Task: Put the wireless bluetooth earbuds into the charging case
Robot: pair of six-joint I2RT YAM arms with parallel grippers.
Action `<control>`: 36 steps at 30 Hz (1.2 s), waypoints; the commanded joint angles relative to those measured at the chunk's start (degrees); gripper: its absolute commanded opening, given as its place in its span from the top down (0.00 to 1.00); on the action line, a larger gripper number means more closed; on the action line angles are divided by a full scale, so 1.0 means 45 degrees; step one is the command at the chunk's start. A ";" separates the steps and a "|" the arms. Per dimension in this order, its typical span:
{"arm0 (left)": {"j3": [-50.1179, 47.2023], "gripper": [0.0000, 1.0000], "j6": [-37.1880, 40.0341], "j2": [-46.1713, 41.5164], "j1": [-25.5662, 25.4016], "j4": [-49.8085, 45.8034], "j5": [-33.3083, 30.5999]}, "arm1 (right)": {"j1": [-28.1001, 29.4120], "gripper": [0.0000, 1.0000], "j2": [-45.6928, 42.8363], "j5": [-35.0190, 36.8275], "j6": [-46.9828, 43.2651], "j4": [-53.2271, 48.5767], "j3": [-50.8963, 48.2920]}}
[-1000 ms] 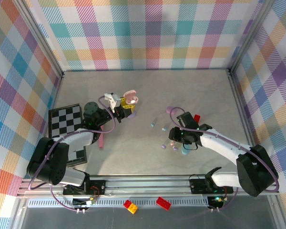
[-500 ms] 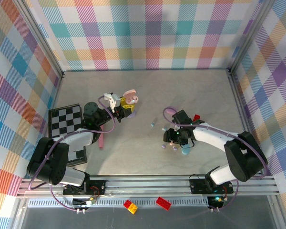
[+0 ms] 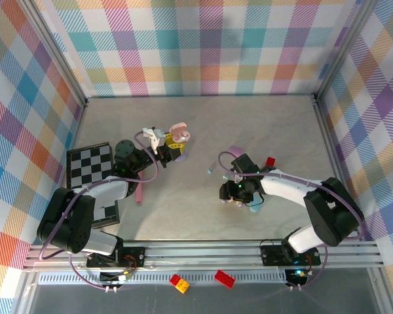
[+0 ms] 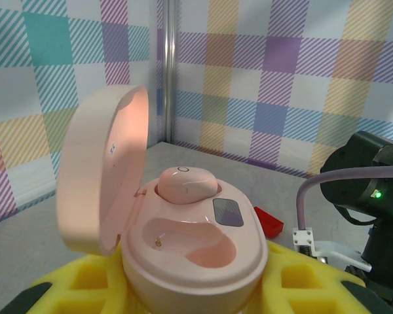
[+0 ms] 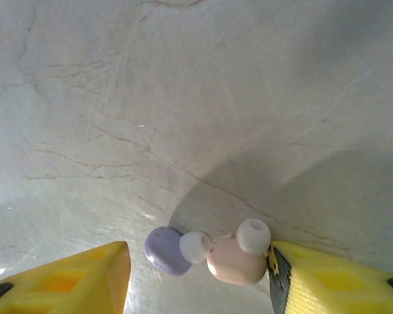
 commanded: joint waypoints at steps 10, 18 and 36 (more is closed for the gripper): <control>0.0144 0.67 -0.0190 0.0142 0.0177 0.0801 0.0160 | 0.0646 0.43 0.0306 -0.1458 0.1162 0.1335 -0.0176; 0.0081 0.67 -0.0172 0.0151 0.0215 0.0827 0.0087 | 0.0983 0.43 -0.0361 -0.0541 0.0606 0.0609 0.0007; -0.0232 0.67 -0.0203 -0.0217 0.0529 0.0715 0.0072 | 0.1964 0.68 0.1664 0.3369 -0.2256 -0.2575 0.2904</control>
